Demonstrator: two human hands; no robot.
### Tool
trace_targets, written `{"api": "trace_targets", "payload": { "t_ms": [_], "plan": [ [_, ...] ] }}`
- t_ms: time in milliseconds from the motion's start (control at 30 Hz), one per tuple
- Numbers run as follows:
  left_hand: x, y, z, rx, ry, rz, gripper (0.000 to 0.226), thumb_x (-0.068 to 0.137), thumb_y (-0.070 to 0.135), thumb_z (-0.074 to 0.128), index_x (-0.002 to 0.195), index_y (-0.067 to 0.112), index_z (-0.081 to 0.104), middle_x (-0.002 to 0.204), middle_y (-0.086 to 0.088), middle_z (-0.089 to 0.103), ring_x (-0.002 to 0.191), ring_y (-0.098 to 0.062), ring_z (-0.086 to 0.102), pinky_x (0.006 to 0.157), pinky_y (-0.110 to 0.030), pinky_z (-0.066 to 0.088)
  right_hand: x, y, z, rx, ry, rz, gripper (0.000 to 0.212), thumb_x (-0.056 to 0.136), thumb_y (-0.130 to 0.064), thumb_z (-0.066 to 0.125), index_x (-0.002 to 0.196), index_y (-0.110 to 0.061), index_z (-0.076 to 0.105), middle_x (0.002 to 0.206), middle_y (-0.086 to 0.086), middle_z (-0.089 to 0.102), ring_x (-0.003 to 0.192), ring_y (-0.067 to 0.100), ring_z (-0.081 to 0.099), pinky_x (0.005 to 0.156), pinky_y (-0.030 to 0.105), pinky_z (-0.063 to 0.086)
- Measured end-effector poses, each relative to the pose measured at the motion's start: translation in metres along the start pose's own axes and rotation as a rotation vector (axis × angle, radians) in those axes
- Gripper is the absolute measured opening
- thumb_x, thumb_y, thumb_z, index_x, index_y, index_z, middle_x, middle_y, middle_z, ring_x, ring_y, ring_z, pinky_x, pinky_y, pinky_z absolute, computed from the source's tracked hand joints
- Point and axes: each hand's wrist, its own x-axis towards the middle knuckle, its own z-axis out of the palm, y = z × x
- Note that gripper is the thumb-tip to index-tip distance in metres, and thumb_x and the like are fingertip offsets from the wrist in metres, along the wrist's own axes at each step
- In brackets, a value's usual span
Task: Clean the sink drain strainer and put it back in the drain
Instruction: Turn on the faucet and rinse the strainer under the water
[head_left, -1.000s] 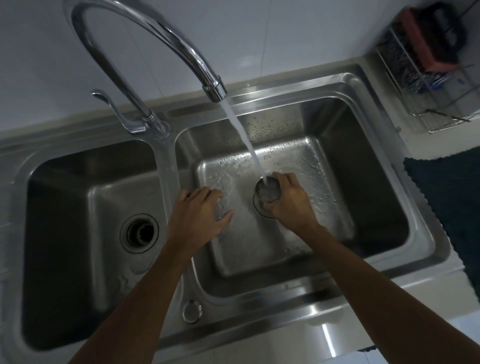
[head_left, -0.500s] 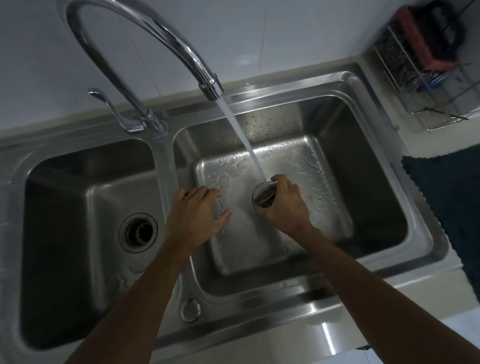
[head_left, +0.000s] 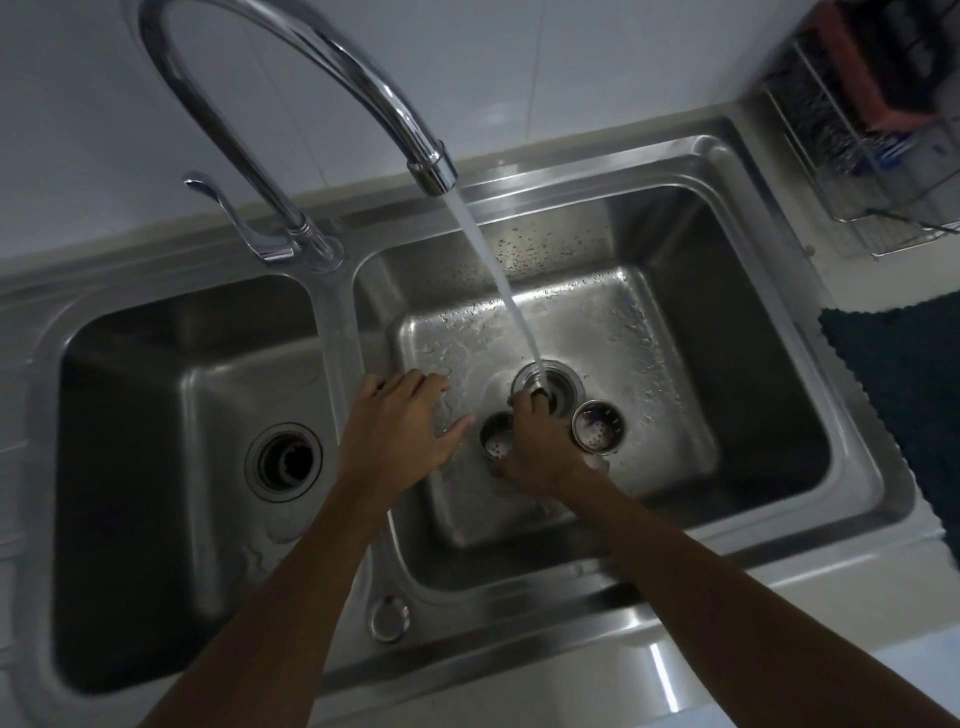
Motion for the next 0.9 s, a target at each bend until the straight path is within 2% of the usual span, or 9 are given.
{"api": "trace_targets", "payload": {
  "t_ms": [67, 167, 267, 367, 467, 567, 633, 700, 900],
  "plan": [
    [0.000, 0.000, 0.000, -0.002, -0.003, 0.002, 0.051, 0.089, 0.066, 0.063, 0.117, 0.024, 0.069, 0.106, 0.005, 0.074, 0.091, -0.017, 0.070, 0.089, -0.038, 0.046, 0.002, 0.003, 0.009, -0.018, -0.043, -0.027, 0.101, 0.066, -0.023, 0.090, 0.146, -0.003, 0.032, 0.145, 0.023, 0.031, 0.127, 0.042, 0.049, 0.099, 0.041, 0.050],
    [0.000, 0.000, -0.001, -0.007, 0.000, 0.001, 0.050, 0.089, 0.065, 0.064, 0.117, 0.023, 0.069, 0.105, 0.005, 0.074, 0.090, -0.017, 0.070, 0.089, -0.038, 0.046, 0.002, 0.009, 0.013, -0.096, -0.115, -0.032, 0.097, 0.066, -0.025, 0.091, 0.141, -0.002, 0.034, 0.147, 0.027, 0.029, 0.133, 0.044, 0.041, 0.105, 0.042, 0.046],
    [0.000, 0.001, -0.003, 0.005, 0.004, 0.009, 0.050, 0.088, 0.064, 0.065, 0.116, 0.022, 0.071, 0.103, 0.003, 0.075, 0.088, -0.019, 0.070, 0.088, -0.040, 0.047, -0.002, 0.011, 0.007, -0.162, -0.136, -0.056, 0.104, 0.063, -0.038, 0.094, 0.142, -0.009, 0.034, 0.147, 0.023, 0.031, 0.131, 0.042, 0.042, 0.101, 0.048, 0.048],
    [-0.001, 0.001, -0.003, 0.013, 0.005, 0.014, 0.049, 0.088, 0.062, 0.068, 0.115, 0.021, 0.071, 0.102, 0.003, 0.075, 0.088, -0.020, 0.071, 0.088, -0.041, 0.047, -0.006, 0.022, -0.014, -0.290, -0.049, -0.138, 0.108, 0.064, -0.055, 0.089, 0.149, -0.017, 0.035, 0.146, 0.016, 0.039, 0.134, 0.039, 0.041, 0.105, 0.049, 0.048],
    [-0.001, 0.001, -0.003, 0.014, 0.015, 0.014, 0.048, 0.087, 0.060, 0.070, 0.115, 0.021, 0.071, 0.101, 0.003, 0.075, 0.088, -0.020, 0.071, 0.087, -0.040, 0.047, -0.008, 0.048, -0.044, -0.331, 0.079, -0.124, 0.093, 0.066, -0.051, 0.087, 0.142, -0.015, 0.047, 0.138, 0.015, 0.048, 0.124, 0.037, 0.046, 0.101, 0.047, 0.050],
    [-0.001, 0.001, -0.002, 0.026, 0.018, 0.008, 0.047, 0.087, 0.061, 0.070, 0.114, 0.022, 0.071, 0.100, 0.004, 0.075, 0.087, -0.020, 0.071, 0.086, -0.039, 0.045, -0.011, 0.077, -0.063, -0.362, 0.161, 0.014, 0.070, 0.076, -0.039, 0.075, 0.137, -0.016, 0.051, 0.133, 0.016, 0.050, 0.118, 0.041, 0.050, 0.099, 0.045, 0.048],
    [-0.001, 0.001, -0.001, 0.025, 0.019, 0.013, 0.047, 0.086, 0.061, 0.070, 0.113, 0.022, 0.071, 0.099, 0.004, 0.074, 0.087, -0.019, 0.071, 0.085, -0.038, 0.044, -0.013, 0.085, -0.067, -0.314, 0.049, 0.126, 0.074, 0.075, -0.040, 0.077, 0.139, -0.019, 0.045, 0.134, 0.015, 0.046, 0.118, 0.043, 0.052, 0.098, 0.046, 0.050],
    [-0.001, 0.002, -0.001, 0.017, 0.017, 0.015, 0.047, 0.087, 0.060, 0.071, 0.113, 0.022, 0.071, 0.099, 0.004, 0.074, 0.086, -0.020, 0.071, 0.085, -0.038, 0.044, -0.013, 0.086, -0.066, -0.266, -0.061, 0.163, 0.080, 0.075, -0.038, 0.082, 0.140, -0.018, 0.039, 0.133, 0.016, 0.046, 0.114, 0.044, 0.058, 0.091, 0.046, 0.053],
    [-0.001, 0.004, -0.005, -0.004, 0.016, 0.011, 0.044, 0.085, 0.056, 0.075, 0.110, 0.020, 0.072, 0.100, 0.003, 0.075, 0.087, -0.021, 0.071, 0.085, -0.039, 0.045, 0.007, 0.064, -0.063, -0.115, 0.076, 0.129, 0.073, 0.074, -0.037, 0.085, 0.126, -0.011, 0.041, 0.125, 0.015, 0.058, 0.108, 0.039, 0.063, 0.080, 0.041, 0.049]
  ]
}}
